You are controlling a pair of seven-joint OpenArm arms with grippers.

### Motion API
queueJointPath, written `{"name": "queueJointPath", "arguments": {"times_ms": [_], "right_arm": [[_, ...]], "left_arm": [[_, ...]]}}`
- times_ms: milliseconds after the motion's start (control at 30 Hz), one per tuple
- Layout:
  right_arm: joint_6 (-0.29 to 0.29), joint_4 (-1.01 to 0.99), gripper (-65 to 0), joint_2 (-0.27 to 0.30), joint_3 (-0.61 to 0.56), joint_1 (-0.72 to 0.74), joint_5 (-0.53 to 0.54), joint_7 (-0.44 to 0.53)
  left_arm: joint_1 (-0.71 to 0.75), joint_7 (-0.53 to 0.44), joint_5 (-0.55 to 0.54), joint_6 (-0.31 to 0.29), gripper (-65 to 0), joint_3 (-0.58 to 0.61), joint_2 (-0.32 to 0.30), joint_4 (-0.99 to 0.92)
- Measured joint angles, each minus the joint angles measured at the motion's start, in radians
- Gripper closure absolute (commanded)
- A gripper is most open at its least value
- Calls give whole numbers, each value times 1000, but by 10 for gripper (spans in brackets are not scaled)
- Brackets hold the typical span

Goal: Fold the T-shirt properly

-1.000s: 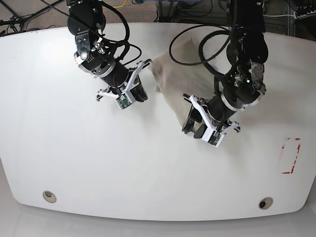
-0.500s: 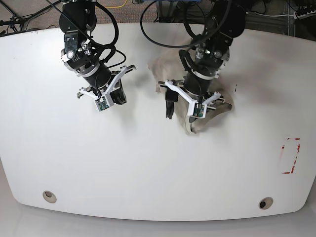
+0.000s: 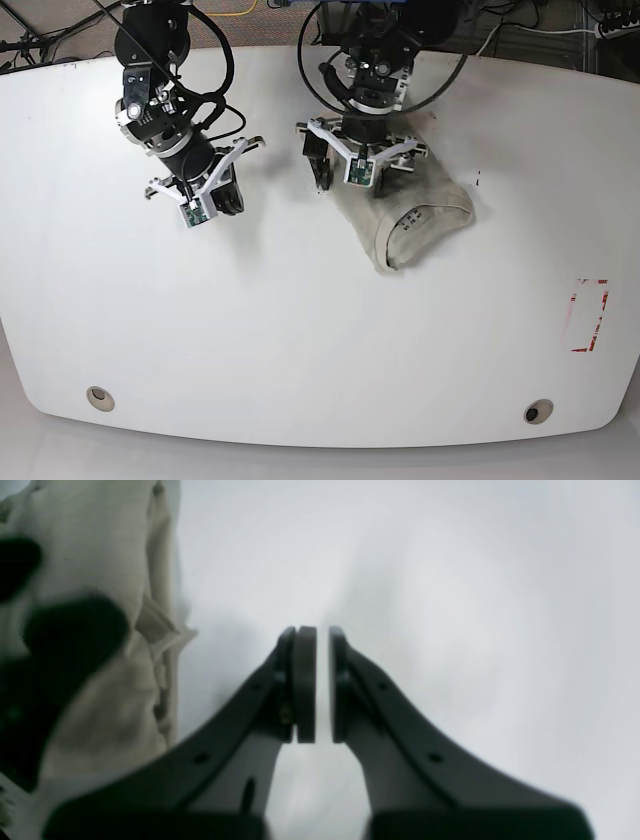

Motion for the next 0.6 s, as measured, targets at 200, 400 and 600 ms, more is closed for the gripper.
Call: {"name": "queueJointPath", "arguments": {"times_ms": [200,400,600], "right_arm": [[0,0,-43,0,1,-2,0,1],[1,0,-43,0,1,-1,0,0],[1,0,-43,0,1,2,0,1]], "left_arm": [[5,-10,9,68,-465,14,-3,-64],[1,-68,20,68,-469,16,-8,-132],[-3,-106,23,29,-471,29,-83,-130]]}}
